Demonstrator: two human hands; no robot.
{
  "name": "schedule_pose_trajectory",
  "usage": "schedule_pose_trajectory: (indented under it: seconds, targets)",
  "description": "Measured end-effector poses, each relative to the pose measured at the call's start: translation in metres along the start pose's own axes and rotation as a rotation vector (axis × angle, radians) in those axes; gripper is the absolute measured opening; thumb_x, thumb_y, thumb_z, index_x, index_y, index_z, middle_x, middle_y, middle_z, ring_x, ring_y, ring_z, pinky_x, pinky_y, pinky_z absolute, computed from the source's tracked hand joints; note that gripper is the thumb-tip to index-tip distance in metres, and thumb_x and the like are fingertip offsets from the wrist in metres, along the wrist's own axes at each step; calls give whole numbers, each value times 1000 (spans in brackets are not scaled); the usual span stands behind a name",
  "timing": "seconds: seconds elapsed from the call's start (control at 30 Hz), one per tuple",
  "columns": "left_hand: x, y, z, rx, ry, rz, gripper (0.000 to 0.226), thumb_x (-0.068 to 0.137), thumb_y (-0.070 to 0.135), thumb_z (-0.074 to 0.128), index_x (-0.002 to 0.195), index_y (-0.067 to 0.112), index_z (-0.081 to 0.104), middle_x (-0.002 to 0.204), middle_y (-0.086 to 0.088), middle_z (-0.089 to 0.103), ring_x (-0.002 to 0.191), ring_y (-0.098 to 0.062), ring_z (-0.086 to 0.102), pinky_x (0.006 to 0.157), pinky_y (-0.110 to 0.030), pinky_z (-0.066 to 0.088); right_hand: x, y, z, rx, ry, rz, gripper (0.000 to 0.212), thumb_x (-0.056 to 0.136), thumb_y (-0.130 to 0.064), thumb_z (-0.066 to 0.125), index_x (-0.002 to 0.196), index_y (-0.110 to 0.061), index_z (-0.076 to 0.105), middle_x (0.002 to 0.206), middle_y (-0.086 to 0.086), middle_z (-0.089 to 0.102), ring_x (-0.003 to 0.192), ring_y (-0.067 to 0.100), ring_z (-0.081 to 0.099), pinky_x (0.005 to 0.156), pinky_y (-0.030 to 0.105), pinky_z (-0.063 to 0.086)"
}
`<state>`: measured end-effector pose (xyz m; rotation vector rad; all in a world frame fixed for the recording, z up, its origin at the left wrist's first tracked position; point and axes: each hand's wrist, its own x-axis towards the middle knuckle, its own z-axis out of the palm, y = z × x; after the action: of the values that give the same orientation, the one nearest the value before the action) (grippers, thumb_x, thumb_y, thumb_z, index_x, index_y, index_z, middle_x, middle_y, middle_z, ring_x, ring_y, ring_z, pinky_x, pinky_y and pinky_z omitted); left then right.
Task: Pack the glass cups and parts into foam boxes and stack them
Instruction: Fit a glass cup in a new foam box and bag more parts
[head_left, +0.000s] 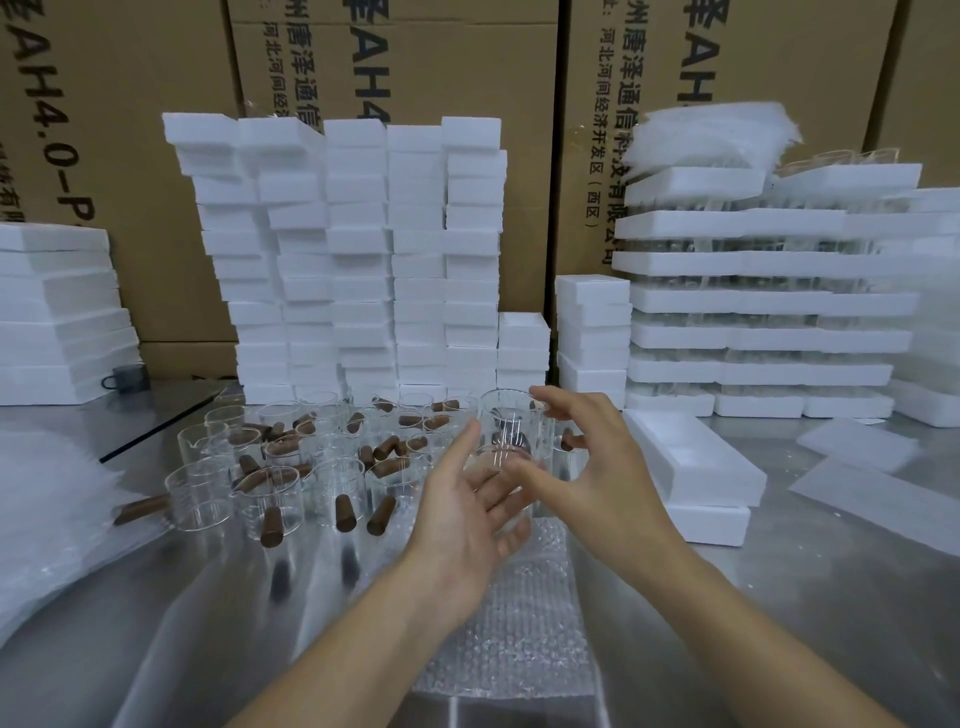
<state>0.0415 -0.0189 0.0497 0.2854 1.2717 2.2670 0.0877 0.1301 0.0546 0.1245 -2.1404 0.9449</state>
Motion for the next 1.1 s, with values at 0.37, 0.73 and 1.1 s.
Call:
schedule_pose_trajectory:
  seconds: [0.37,0.73,1.1]
  targets:
    - [0,7,-5,75,82,63,47,94,68,64,106,27,85,110,-4,83,95,-20,79,73,-36,60,-1,-3,-1,119,-48,126,73,77,-74,72,142,-44,58,114,-26,71,116,-7,62,102,25,47]
    - [-1,13,-8,-262,93,-13,55,91,46,81,125,4,69,109,-23,80,94,-31,82,68,-34,68,2,7,-2,127,-197,269,61,70,-86,73,120,-54,61,108,-28,75,99,-3,73,93,38,60]
    - [3,6,-9,-256,82,-9,77,69,51,92,125,4,69,100,-20,82,93,-29,82,64,-31,65,2,5,-1,106,-238,205,10,102,-27,68,108,-30,76,101,-11,78,97,11,72,96,48,58]
